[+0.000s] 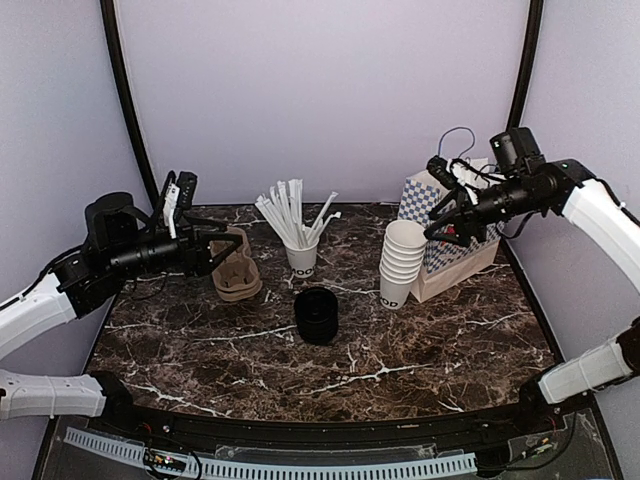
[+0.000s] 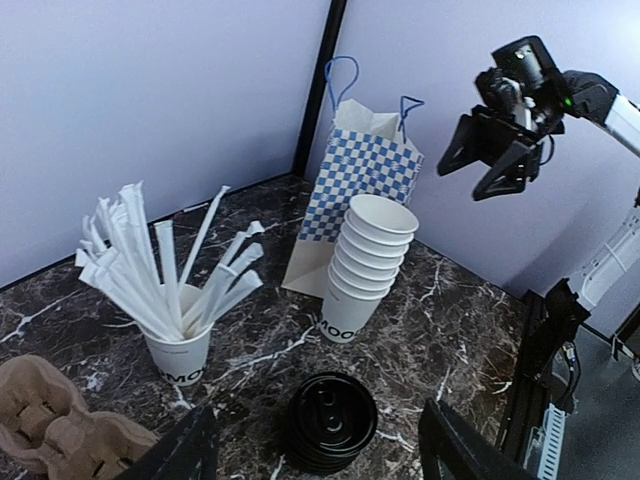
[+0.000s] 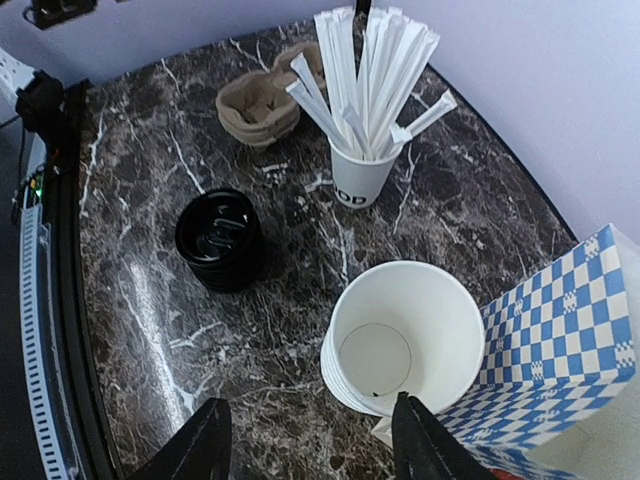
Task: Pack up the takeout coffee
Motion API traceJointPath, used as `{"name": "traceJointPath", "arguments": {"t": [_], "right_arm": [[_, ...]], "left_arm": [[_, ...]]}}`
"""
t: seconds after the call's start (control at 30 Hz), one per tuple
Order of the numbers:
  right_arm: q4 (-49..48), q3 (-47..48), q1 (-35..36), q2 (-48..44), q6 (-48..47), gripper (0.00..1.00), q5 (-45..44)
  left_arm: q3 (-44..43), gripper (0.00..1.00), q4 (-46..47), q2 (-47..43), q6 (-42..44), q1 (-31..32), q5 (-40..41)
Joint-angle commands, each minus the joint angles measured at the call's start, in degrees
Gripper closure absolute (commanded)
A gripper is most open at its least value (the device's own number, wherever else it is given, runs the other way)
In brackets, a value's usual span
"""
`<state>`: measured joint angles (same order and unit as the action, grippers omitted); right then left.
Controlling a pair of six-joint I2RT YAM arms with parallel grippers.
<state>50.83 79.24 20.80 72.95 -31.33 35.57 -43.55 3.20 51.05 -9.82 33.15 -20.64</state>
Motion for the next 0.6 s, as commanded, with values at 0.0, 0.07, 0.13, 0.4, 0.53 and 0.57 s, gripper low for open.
{"name": "traceJointPath", "arguments": {"t": [0.0, 0.07, 0.13, 0.4, 0.53, 0.57], "right_arm": [[2.7, 4.1, 6.5, 6.2, 0.6, 0.48, -12.9], [2.9, 5.4, 8.2, 9.0, 1.6, 0.51, -16.0], [2.9, 6.7, 9.2, 11.3, 3.0, 0.55, -18.4], [2.4, 10.6, 10.4, 15.1, 4.7, 0.57, -22.3], [3.3, 11.6, 10.6, 16.5, 4.5, 0.57, -22.9], [3.6, 11.8, 10.6, 16.7, 4.4, 0.57, -22.6]], "left_arm": [[-4.4, 0.28, -2.8, 2.6, -1.9, 6.3, 1.6], [-5.3, 0.28, -2.8, 4.2, -2.7, 9.0, 3.0], [-5.7, 0.28, -2.1, 6.0, -3.5, 12.0, 5.0], [-6.1, 0.21, 4.8, 14.3, -7.2, 18.7, 6.5], [-7.2, 0.22, 6.9, 18.4, -9.1, 19.6, 6.7], [-7.6, 0.22, 7.4, 18.9, -9.6, 19.6, 6.7]]}}
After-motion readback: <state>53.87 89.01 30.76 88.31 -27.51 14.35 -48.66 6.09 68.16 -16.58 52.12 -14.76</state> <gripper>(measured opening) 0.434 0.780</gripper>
